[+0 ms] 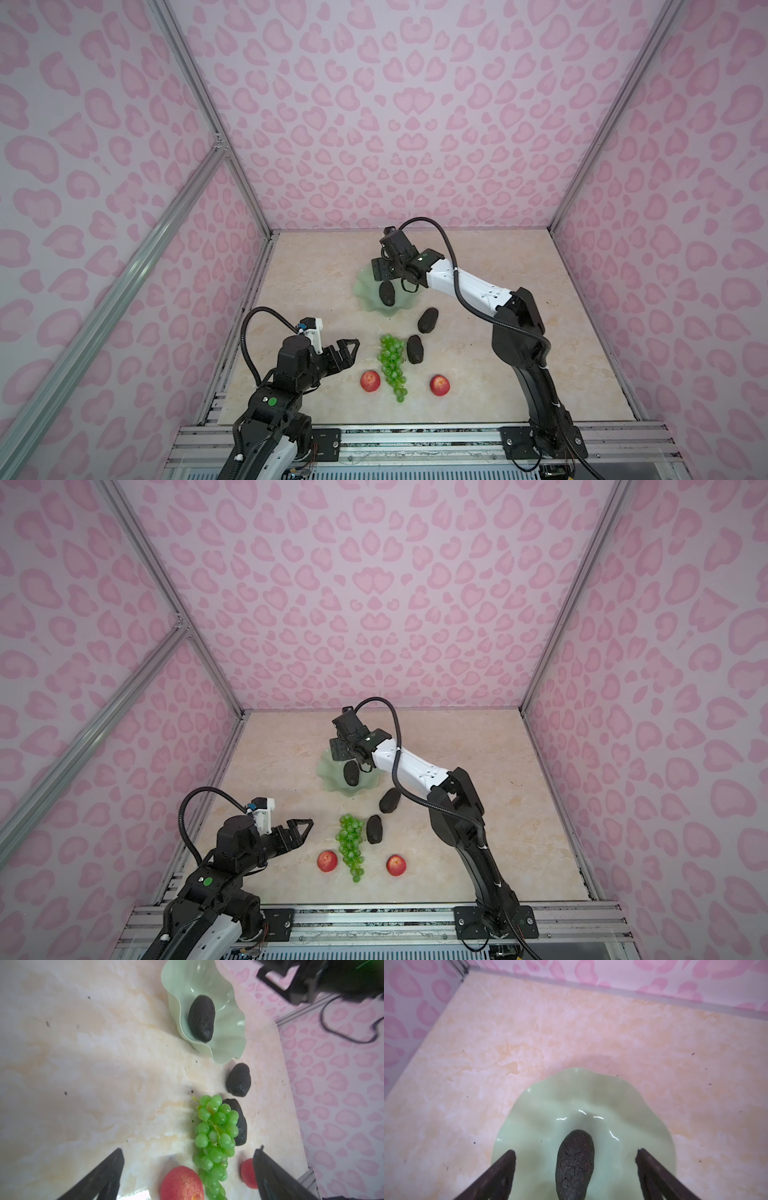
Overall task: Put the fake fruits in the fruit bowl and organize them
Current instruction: 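Carry the avocado with the right gripper and release it in the green bowl, then grasp the nearer red apple with the left gripper while the right gripper withdraws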
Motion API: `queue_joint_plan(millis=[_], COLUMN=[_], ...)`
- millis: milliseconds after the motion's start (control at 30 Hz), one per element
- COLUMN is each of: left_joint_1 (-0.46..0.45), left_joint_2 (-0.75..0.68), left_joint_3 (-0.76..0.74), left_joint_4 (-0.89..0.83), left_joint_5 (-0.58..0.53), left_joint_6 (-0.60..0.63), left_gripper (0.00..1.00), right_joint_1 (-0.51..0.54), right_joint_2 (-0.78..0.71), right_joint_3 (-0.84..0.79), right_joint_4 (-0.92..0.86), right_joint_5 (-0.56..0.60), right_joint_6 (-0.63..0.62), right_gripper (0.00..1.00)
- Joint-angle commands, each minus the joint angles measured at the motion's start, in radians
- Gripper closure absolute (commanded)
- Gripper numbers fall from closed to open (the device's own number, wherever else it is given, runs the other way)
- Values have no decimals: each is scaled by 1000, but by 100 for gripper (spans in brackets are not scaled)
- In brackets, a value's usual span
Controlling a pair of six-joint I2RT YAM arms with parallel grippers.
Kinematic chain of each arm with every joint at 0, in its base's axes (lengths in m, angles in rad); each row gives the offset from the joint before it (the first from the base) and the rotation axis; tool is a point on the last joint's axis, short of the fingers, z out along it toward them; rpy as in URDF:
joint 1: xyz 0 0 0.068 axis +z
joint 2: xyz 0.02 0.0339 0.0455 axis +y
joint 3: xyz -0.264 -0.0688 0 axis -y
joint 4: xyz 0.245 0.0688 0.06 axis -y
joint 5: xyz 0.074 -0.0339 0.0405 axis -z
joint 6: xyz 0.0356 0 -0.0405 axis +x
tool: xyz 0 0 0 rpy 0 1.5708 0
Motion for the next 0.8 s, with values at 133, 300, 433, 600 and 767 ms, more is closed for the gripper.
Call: queue_joint_plan(millis=[133,300,433,600,767], left_joint_1=[-173,-283,-353,-409,-478], left_joint_2=[39,88,126,220,349], left_joint_3=[-38,-46,-60,-35,4], left_joint_4=[13,13,24,55,65], left_joint_5=[-79,-124,-177,-215,-254], left_joint_6=[-51,-80,-103,-94,-89], left_gripper=[3,3,8,10,10], right_joint_1=[-15,-22,-32,-43,-55], right_joint_2=[-334,-486,-557,-600,-611], right_joint_3=[-400,-616,-717,-758,-752], right_joint_4=[226,239,245,237,210], right_joint_5=[65,65,76,79,77], right_joint_6=[37,100,133,137,128], right_gripper=[5,5,5,4,4])
